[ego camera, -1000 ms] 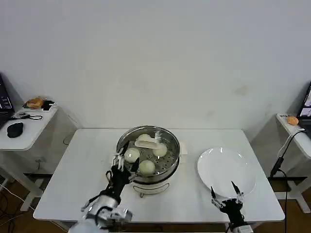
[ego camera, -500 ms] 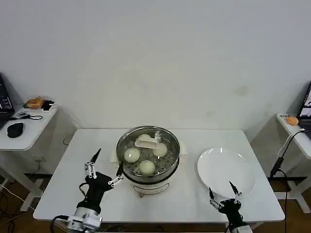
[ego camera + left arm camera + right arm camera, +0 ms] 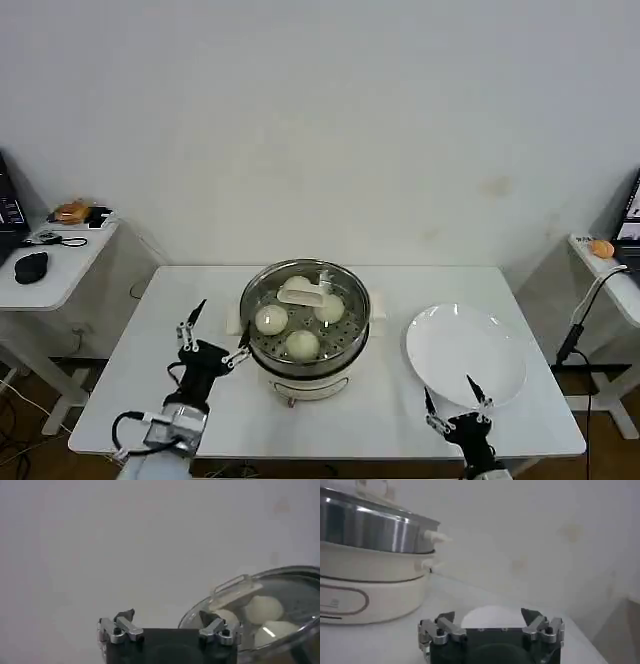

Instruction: Take steamed baozi put them in steamer then cover it.

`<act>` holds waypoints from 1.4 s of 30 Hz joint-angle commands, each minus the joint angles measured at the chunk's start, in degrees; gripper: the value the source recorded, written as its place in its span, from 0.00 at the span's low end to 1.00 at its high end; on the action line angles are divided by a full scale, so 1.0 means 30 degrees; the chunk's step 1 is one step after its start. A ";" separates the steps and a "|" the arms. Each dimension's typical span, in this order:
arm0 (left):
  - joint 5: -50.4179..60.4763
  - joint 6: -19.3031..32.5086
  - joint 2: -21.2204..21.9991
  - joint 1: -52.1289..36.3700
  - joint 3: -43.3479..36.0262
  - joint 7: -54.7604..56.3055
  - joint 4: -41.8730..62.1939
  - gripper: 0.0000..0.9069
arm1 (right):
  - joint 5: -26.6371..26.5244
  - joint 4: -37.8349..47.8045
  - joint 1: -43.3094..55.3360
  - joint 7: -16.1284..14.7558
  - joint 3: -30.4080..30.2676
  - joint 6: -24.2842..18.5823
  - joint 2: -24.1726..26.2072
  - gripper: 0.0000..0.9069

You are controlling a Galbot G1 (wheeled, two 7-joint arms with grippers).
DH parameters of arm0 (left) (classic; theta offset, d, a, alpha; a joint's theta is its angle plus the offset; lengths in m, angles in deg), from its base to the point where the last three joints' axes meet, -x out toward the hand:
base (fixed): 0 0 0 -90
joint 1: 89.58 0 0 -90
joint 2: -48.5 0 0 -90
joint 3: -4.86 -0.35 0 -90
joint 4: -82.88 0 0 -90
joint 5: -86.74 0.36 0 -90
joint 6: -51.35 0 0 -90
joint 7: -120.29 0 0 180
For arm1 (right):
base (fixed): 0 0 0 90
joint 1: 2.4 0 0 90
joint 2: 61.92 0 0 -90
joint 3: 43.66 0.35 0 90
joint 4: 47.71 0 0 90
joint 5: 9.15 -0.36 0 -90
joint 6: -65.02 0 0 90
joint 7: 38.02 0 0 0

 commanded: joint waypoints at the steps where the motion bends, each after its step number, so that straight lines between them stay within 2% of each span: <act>1: 0.1177 0.0202 -0.0787 -0.3905 -0.1711 -0.0528 0.2217 1.00 | 0.0178 -0.0173 -0.0156 0.0027 0.0097 -0.0030 -0.0227 1.00; 11: 0.7063 0.0773 -0.0904 -0.5065 -0.4368 -0.1664 0.2705 1.00 | 0.0422 -0.0049 -0.0164 0.0073 0.0146 -0.0112 -0.0510 1.00; 15: 1.0930 0.1285 -0.0764 -0.5673 -0.4791 -0.1923 0.3591 1.00 | 0.0415 -0.0121 -0.0233 0.0078 0.0271 -0.0144 -0.0548 1.00; 20: 1.4093 0.0757 -0.0689 -0.6166 -0.4933 -0.2478 0.4067 1.00 | 0.0416 -0.0058 -0.0245 0.0085 0.0397 -0.0167 -0.0568 1.00; 25: 1.5114 0.0640 -0.0631 -0.6758 -0.5242 -0.2540 0.4697 1.00 | 0.0431 0.0055 -0.0151 0.0084 0.0344 -0.0167 -0.0618 1.00; 42: 1.5273 -0.0107 -0.0668 -0.8278 -0.6091 -0.3107 0.5201 1.00 | 0.0394 0.0198 -0.0120 0.0092 0.0318 -0.0195 -0.0674 1.00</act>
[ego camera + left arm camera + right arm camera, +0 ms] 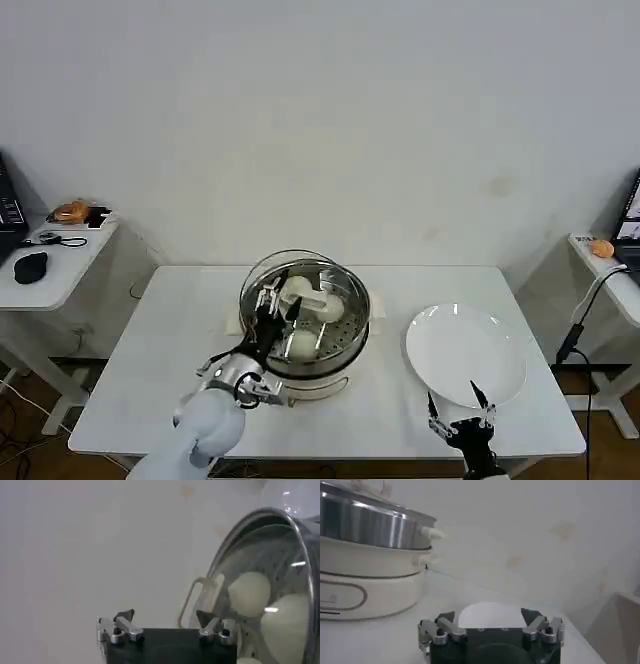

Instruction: Take steamed baozi put them in steamer then cover it.

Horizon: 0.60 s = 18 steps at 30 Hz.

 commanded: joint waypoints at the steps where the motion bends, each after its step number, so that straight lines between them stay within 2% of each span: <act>1: 0.1228 -0.0281 -0.0095 -0.0742 -0.0415 -0.0266 0.0047 1.00 | 0.0005 0.0030 0.0019 0.0012 -0.0038 -0.0018 -0.0041 1.00; 18: 0.1132 -0.0371 -0.0085 -0.1179 -0.0740 -0.0458 0.0000 1.00 | 0.0160 0.0173 0.0021 0.0032 -0.0235 -0.0075 -0.0159 1.00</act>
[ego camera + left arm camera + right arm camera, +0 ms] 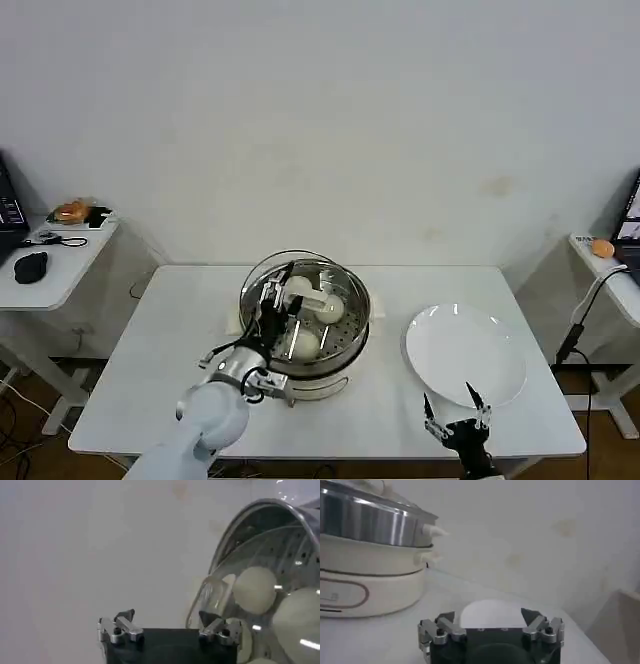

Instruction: Take steamed baozi put them in steamer then cover it.

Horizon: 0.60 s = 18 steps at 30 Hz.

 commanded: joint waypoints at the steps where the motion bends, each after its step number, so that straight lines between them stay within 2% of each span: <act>1: 0.0365 -0.0032 0.0053 -0.0466 -0.0267 -0.0099 0.0164 1.00 | 0.0012 -0.0001 0.0017 0.0007 -0.0015 -0.0005 -0.0026 1.00; 4: 0.0489 -0.0016 0.0121 -0.0571 -0.0461 -0.0147 0.0294 1.00 | 0.0031 -0.0012 0.0015 0.0007 -0.0034 -0.0002 -0.0059 1.00; 6: 0.0545 0.0001 0.0182 -0.0622 -0.0593 -0.0165 0.0385 0.81 | 0.0033 -0.0025 0.0003 0.0004 -0.0052 -0.0003 -0.0076 1.00; 7: 0.0617 0.0014 0.0203 -0.0652 -0.0648 -0.0187 0.0434 0.63 | 0.0037 -0.0023 0.0007 0.0006 -0.0050 -0.0003 -0.0084 1.00; 9: 0.0655 0.0040 0.0240 -0.0715 -0.0701 -0.0211 0.0528 0.49 | 0.0037 -0.0020 0.0010 0.0008 -0.0052 -0.0003 -0.0090 1.00; 10: 0.0687 0.0069 0.0254 -0.0755 -0.0709 -0.0235 0.0574 0.32 | 0.0036 -0.0024 0.0015 0.0007 -0.0050 0.0001 -0.0092 1.00; 11: 0.0703 0.0090 0.0257 -0.0789 -0.0710 -0.0241 0.0619 0.27 | 0.0033 -0.0017 0.0025 0.0005 -0.0051 0.0004 -0.0094 1.00; 13: 0.0721 0.0113 0.0240 -0.0817 -0.0727 -0.0242 0.0662 0.18 | 0.0031 0.0003 0.0038 0.0007 -0.0056 0.0006 -0.0098 1.00; 18: 0.0745 0.0190 0.0214 -0.0747 -0.0755 -0.0274 0.0686 0.10 | 0.0032 0.0027 0.0067 0.0010 -0.0105 0.0005 -0.0107 1.00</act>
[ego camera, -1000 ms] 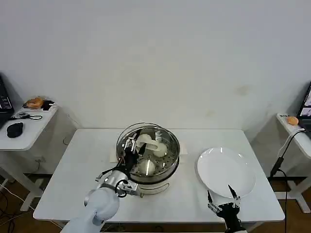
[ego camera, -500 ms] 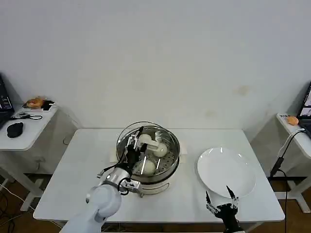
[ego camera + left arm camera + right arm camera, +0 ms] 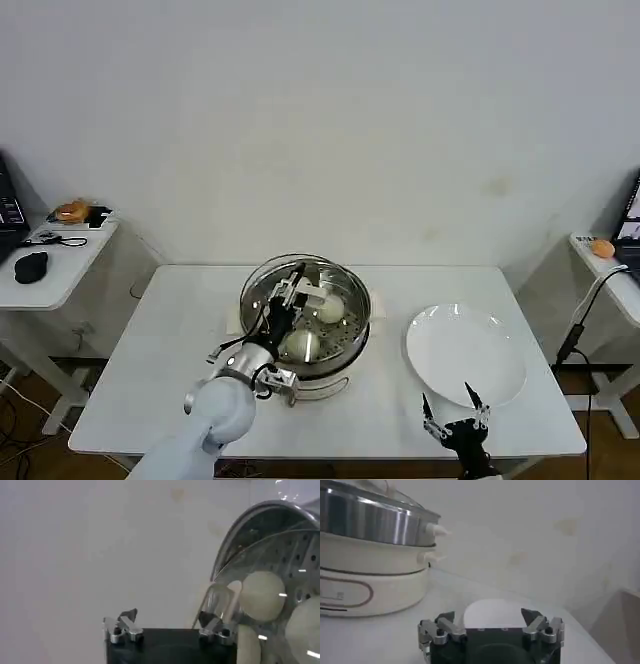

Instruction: Take steamed baozi put them in steamer then cover it.

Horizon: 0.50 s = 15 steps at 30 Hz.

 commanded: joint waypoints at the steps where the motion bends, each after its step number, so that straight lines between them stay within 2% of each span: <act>1: 0.0130 0.0076 -0.0025 -0.0006 -0.0116 -0.0020 0.0041 0.09 | 0.0000 0.0020 0.0027 0.0004 -0.0052 0.0021 -0.0009 1.00; 7: 0.0401 0.0353 0.0033 0.0042 -0.0238 -0.0126 0.0202 0.00 | -0.0007 0.0092 0.0074 0.0002 -0.0080 0.0016 -0.0017 1.00; 15: 0.0633 0.0560 0.0076 -0.0057 -0.0225 -0.0168 0.0385 0.00 | -0.0011 0.0091 0.0047 0.0000 -0.0071 -0.0018 -0.0011 1.00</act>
